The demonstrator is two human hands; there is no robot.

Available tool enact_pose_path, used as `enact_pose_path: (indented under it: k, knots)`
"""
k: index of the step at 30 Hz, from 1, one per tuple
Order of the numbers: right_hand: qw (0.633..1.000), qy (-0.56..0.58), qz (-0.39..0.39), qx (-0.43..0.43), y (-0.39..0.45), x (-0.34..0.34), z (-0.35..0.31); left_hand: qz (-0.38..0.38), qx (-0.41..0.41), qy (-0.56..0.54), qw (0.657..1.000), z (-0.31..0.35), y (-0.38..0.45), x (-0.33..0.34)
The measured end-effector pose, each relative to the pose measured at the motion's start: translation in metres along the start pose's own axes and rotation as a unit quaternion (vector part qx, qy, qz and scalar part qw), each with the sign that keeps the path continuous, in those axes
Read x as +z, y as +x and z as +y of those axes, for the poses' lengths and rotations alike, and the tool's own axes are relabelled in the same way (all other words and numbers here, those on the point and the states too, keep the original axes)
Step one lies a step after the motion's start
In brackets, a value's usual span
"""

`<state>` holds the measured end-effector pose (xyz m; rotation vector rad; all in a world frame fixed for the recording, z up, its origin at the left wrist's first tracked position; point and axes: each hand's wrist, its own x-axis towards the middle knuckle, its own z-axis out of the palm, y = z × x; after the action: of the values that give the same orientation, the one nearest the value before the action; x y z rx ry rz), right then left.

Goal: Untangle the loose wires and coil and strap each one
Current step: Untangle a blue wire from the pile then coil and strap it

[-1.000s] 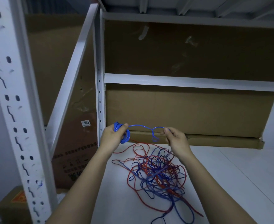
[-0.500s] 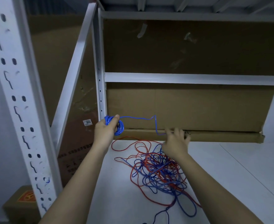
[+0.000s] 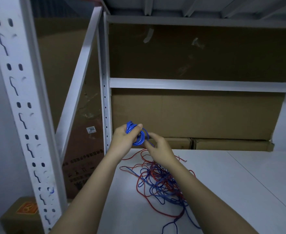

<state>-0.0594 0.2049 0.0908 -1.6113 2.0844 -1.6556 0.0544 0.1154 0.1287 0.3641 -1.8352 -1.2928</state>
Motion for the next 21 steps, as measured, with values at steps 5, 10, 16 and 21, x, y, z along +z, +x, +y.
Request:
enact_pose_path:
  k: [5,10,16,21]
  knots:
    - [0.997,-0.045,0.059,0.031,-0.003,0.002,0.004,0.013,-0.009,-0.029,0.999,0.001,0.001,-0.004]
    - [0.994,-0.107,0.037,0.006,-0.016,-0.006,0.021,0.056,-0.074,-0.073,0.993,-0.010,0.002,-0.015]
    - [0.990,-0.123,0.022,0.065,-0.039,-0.033,0.050,0.150,-0.118,-0.139,0.972,-0.014,0.007,-0.034]
    - [0.933,-0.355,-0.054,0.031,-0.036,-0.025,0.056,0.098,-0.134,-0.138,0.976,-0.013,0.002,-0.016]
